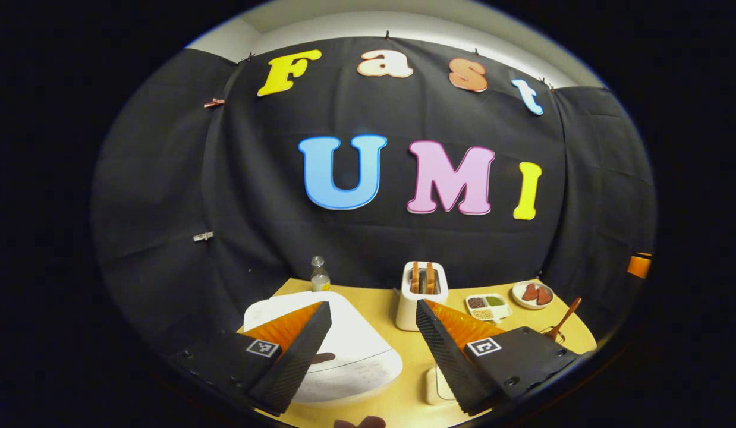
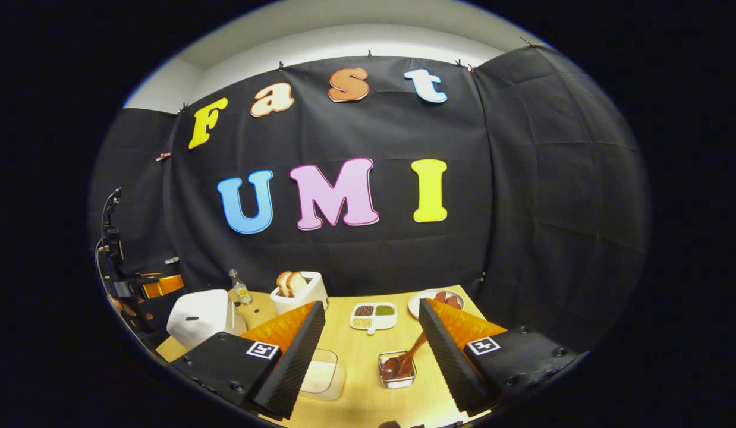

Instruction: Close the left gripper, press the button to open the rice cooker; take a wooden spoon from the chopstick holder with the right hand, scoop a spoonful of rice and pour it into the rice cooker, then put the wooden spoon back into the chopstick holder.

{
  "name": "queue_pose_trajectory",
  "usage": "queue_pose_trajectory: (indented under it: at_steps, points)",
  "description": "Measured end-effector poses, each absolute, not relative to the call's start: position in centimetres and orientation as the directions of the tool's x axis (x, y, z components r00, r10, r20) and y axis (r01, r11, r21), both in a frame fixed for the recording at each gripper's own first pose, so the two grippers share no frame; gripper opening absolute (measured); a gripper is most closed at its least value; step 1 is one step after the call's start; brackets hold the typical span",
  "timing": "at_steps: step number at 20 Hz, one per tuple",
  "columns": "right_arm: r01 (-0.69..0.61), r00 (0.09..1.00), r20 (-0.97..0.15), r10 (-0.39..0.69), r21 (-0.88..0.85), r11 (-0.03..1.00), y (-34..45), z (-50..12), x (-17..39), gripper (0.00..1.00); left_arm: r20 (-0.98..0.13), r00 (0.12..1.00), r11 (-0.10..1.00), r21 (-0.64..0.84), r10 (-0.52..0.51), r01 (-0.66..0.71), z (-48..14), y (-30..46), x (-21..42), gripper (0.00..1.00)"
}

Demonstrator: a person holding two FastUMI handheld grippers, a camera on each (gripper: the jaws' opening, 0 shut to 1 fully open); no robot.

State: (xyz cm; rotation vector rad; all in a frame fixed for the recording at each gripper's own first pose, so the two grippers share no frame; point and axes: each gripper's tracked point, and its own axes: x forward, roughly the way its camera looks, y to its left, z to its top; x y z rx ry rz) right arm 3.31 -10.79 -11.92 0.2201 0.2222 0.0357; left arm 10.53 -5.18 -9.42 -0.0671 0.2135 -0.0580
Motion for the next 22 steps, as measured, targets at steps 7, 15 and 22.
queue_pose_trajectory:
  at_steps: [7,15,22]
  points:
    - [-0.066,0.995,-0.067,0.076,0.142,0.988,-6.6,-5.7,2.9,0.98,-0.047,0.985,0.982,-0.096,-0.165,0.160,-4.1,-6.9,7.3,0.99]
    - [-0.126,0.989,-0.069,0.131,0.077,0.989,-3.1,-5.3,2.5,0.98,-0.008,0.977,0.975,-0.072,-0.213,0.212,-2.8,-7.8,4.6,0.98]
    - [-0.118,0.989,-0.083,0.125,0.085,0.989,-3.5,-5.6,2.4,0.98,-0.033,0.975,0.972,-0.083,-0.221,0.218,-3.2,-8.0,4.6,0.98]
